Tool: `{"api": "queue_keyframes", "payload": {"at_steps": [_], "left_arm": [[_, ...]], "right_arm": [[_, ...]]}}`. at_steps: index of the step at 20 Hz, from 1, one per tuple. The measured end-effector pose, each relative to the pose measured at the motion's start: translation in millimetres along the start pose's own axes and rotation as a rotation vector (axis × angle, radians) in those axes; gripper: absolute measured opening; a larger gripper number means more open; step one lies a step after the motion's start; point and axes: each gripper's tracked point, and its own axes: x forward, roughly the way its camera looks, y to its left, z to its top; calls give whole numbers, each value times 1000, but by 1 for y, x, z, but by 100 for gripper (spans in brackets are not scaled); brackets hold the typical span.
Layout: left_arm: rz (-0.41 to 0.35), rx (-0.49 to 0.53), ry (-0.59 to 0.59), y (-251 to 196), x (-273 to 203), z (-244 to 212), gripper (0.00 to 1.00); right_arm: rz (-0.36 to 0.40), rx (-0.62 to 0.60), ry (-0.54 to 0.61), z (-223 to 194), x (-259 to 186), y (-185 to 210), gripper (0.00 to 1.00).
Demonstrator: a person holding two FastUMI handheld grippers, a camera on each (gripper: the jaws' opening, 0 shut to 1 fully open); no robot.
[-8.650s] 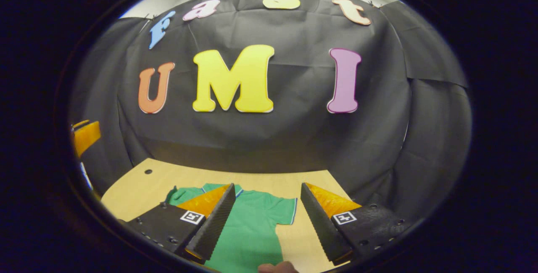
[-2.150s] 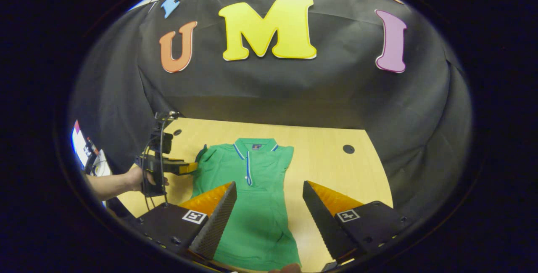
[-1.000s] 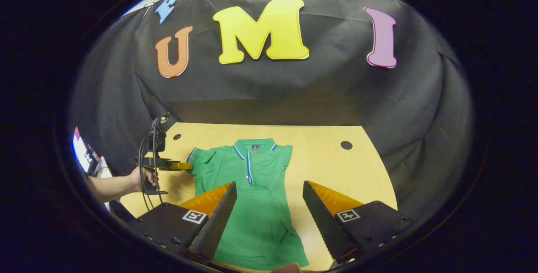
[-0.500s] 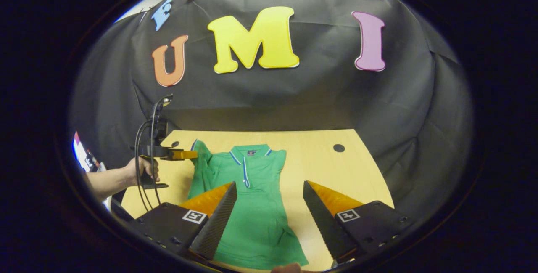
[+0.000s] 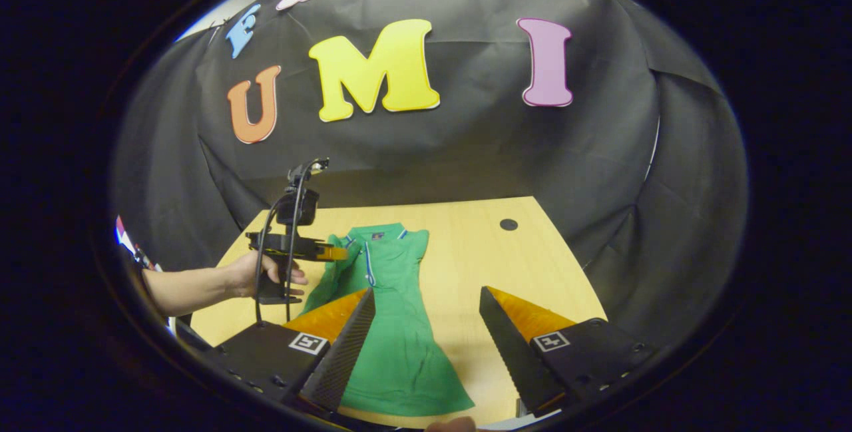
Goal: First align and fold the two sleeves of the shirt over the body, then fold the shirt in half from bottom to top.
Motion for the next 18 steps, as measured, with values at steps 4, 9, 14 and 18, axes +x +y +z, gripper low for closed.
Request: {"api": "queue_keyframes", "payload": {"at_steps": [4, 9, 14, 18], "left_arm": [[33, -3, -51, -1, -16, 4, 85], [144, -1, -124, 27, -60, 6, 83], [246, 83, -231, 44, -124, 3, 89], [270, 41, -267, 45, -171, -22, 99]], "right_arm": [[10, 2, -12, 2, 1, -3, 96], [34, -54, -44, 7, 5, 5, 96], [69, -111, -30, 1, 15, 12, 96], [110, -159, -4, -16, 20, 20, 93]]}}
